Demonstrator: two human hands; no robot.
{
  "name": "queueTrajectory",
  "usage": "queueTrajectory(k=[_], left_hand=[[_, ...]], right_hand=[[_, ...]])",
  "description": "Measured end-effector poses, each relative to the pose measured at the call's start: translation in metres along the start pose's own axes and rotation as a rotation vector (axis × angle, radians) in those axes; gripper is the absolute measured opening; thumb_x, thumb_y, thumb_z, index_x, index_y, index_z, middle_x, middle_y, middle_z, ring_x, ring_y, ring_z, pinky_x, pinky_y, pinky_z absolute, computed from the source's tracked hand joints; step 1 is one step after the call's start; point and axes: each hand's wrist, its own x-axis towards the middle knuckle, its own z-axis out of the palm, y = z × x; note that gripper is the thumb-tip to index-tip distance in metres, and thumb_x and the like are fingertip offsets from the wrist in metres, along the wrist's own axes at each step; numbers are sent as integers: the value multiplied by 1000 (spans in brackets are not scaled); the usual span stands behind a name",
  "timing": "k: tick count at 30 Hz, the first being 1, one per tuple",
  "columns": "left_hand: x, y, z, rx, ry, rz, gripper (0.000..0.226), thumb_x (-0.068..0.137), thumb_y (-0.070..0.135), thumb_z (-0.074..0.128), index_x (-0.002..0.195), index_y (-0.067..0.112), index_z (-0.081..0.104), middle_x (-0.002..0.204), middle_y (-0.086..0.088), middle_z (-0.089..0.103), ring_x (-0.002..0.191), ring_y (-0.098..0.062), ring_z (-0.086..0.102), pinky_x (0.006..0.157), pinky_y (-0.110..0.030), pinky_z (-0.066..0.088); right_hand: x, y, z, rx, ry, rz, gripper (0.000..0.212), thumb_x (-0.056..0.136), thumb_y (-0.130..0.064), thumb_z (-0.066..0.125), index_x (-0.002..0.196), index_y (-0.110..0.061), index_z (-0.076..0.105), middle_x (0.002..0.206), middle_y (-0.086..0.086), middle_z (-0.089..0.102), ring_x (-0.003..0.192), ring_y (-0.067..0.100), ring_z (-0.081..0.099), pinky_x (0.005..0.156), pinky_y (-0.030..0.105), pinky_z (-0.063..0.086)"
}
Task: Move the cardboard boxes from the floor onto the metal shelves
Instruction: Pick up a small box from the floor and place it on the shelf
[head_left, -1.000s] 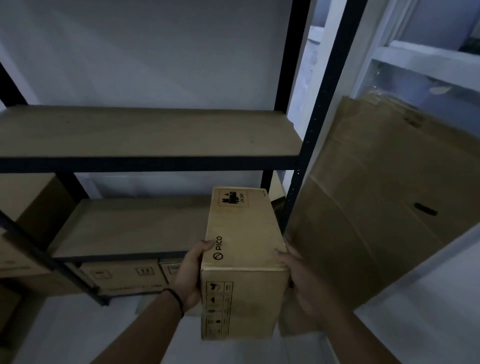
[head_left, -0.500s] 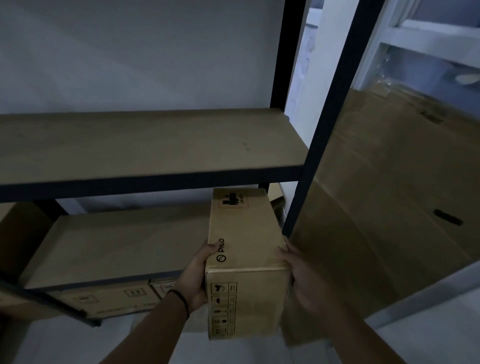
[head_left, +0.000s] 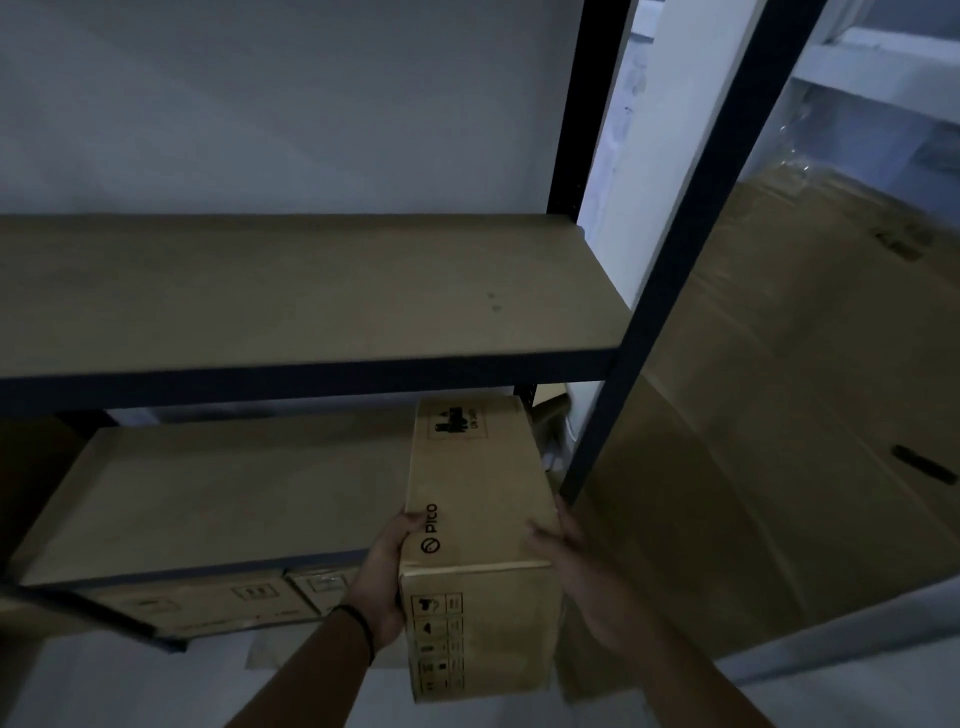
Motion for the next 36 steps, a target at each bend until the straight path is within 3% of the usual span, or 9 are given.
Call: queueTrajectory(k=[3,7,9,15,22,25,27,32,36], left_hand=[[4,3,2,47,-10,4,49,87,33,51,129,8,54,101,-19,71,78,-31,70,60,-37,55],[8,6,4,168,-1,65,38,93,34,51,127,17,57,114,-14,70,97,-31,68,78,-41,55],[7,7,4,310,56,139,38,88,40,58,124,24,61,116,-7,70,104,-25,67,89,-41,53],[-7,-5,0,778,176,373,42,80,45,71,120,42,58,107,21,70,93,4,65,75,-17,54],[15,-27,-2,977,235,415,53,87,30,68,133,38,45,106,33,61,103,1,59,86,-18,49],[21,-27,6,976,280,420,60,89,29,66,140,34,36,110,25,55,94,12,53,75,-1,40],[27,-29,8,965,258,439,55,89,28,66,138,33,41,106,30,57,88,23,54,71,3,39],[49,-28,7,951,187,429,56,89,36,65,138,43,41,119,25,63,107,6,59,90,-18,50],[60,-18,16,827,253,432,40,89,23,67,126,33,55,107,24,64,92,17,58,79,-4,47]], right_hand=[[2,8,2,-200,-13,-110,127,49,-63,86,151,-43,13,150,-11,35,134,14,41,106,44,44],[8,18,-4,-391,19,-152,145,29,-85,73,152,-38,13,154,-10,25,139,14,33,111,42,39],[10,18,-6,-472,62,-142,142,33,-89,68,152,-38,11,156,-9,23,140,14,33,111,41,38],[19,26,7,-717,214,-121,99,75,-62,68,152,-40,9,157,0,21,141,23,29,110,39,38],[20,30,-23,-911,171,-85,67,97,-34,54,154,-27,18,149,7,37,126,21,49,96,25,41],[15,35,-39,-816,243,-132,44,97,-28,54,140,-18,48,121,3,63,103,17,63,71,17,43],[15,38,-44,-853,322,-114,15,97,-26,52,97,-17,64,86,1,65,80,16,64,59,20,37],[28,28,-48,-634,337,-46,33,97,-24,54,75,-2,64,71,17,63,49,1,48,44,12,35],[52,16,-49,-496,332,21,52,93,-44,56,54,-12,48,51,7,46,45,10,46,46,22,30]])
